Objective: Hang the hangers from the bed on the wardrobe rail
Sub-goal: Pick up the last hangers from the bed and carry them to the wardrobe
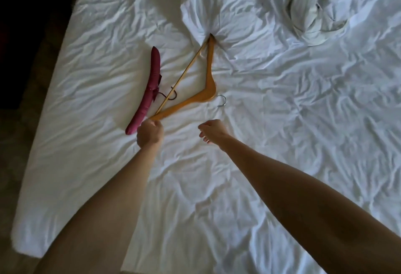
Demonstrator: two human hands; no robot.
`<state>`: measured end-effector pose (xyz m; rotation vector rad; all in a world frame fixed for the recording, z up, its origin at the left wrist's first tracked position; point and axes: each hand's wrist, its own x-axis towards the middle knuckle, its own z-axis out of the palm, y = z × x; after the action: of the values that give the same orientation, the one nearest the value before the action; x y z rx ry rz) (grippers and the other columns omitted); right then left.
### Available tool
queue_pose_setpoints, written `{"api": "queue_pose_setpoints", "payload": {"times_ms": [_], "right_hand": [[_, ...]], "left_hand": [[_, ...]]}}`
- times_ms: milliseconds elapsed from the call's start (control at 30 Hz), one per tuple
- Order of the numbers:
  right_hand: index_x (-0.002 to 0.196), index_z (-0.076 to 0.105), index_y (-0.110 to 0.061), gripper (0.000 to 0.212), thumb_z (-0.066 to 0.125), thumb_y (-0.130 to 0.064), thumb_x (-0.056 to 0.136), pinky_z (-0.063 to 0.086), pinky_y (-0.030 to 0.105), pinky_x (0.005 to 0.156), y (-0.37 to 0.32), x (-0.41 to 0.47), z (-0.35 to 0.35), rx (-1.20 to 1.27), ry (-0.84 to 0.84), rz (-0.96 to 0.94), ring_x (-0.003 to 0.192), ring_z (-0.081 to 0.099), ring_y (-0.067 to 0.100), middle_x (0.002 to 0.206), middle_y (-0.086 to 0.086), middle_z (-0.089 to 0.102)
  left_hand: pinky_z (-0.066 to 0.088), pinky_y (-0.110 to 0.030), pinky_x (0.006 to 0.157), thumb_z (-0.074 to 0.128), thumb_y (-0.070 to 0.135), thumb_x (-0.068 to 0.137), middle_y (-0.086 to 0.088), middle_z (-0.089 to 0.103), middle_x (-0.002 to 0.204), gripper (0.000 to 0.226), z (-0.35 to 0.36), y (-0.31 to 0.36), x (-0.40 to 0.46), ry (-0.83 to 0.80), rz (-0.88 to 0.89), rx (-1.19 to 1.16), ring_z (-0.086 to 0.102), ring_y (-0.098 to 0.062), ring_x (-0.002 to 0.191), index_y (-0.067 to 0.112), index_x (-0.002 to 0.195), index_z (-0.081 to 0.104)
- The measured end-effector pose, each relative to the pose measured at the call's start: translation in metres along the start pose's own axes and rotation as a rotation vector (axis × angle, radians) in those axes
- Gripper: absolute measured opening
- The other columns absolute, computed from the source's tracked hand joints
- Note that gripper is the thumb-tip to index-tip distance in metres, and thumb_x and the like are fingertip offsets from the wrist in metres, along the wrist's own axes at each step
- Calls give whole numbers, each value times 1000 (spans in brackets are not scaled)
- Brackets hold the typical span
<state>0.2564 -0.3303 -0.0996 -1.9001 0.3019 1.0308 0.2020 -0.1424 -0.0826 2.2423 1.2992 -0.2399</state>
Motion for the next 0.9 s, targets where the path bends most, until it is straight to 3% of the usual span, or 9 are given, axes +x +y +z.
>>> {"api": "queue_pose_setpoints", "payload": {"times_ms": [100,167,333,433,567,667,733,800,900], "right_hand": [[96,73,4,27,53,-11,87,58,34,64,-15,51,19,3,90,0,62,64,22,82,12,75],[94,74,4,33,57,-24,87,63,43,74,-24,83,30,2,139,5,69,71,27,82,13,77],[86,69,-10,50,63,-60,86,64,38,70,-39,140,48,157,245,131,60,74,17,66,3,74],[93,71,-6,51,68,-56,86,64,38,68,-41,155,56,277,307,184,59,74,17,66,5,74],[80,66,-8,33,71,-40,89,64,36,69,-36,142,47,394,345,245,60,73,20,70,7,72],[93,73,-6,36,72,-41,85,63,43,76,-3,111,15,211,397,270,72,75,28,77,10,74],[89,74,-6,31,71,-37,83,62,43,79,31,78,-15,38,393,289,79,75,30,80,13,76],[77,72,-7,25,71,-33,78,62,43,75,69,45,-50,-155,381,316,75,74,30,72,14,74],[91,73,-5,31,74,-31,73,60,39,69,104,8,-95,-452,375,330,77,70,32,81,15,72]], "left_hand": [[52,-43,84,57,19,94,-18,68,120,31,8,3,54,59,31,74,64,-39,110,3,119,67],[52,-45,84,64,18,90,-16,64,122,33,14,5,82,88,26,118,64,-39,105,6,120,64],[49,-52,89,71,21,88,-16,55,124,39,32,-2,133,87,16,259,63,-42,104,7,122,57],[51,-51,86,72,28,88,-16,62,117,38,40,-12,148,98,51,272,64,-41,102,6,117,61],[53,-46,79,71,33,88,-15,69,106,32,37,-25,143,85,68,247,66,-40,95,9,108,67],[54,-43,77,72,38,86,-16,71,104,33,33,-40,114,17,-6,208,68,-39,94,11,106,70],[54,-41,77,73,39,85,-15,72,104,34,33,-53,81,-39,-65,172,69,-38,96,13,106,71],[54,-40,78,72,35,85,-15,73,104,30,39,-69,40,-105,-106,133,69,-37,96,13,106,70],[56,-40,77,72,35,84,-13,73,102,28,51,-91,-24,-190,-181,102,70,-36,94,15,105,70]]}}
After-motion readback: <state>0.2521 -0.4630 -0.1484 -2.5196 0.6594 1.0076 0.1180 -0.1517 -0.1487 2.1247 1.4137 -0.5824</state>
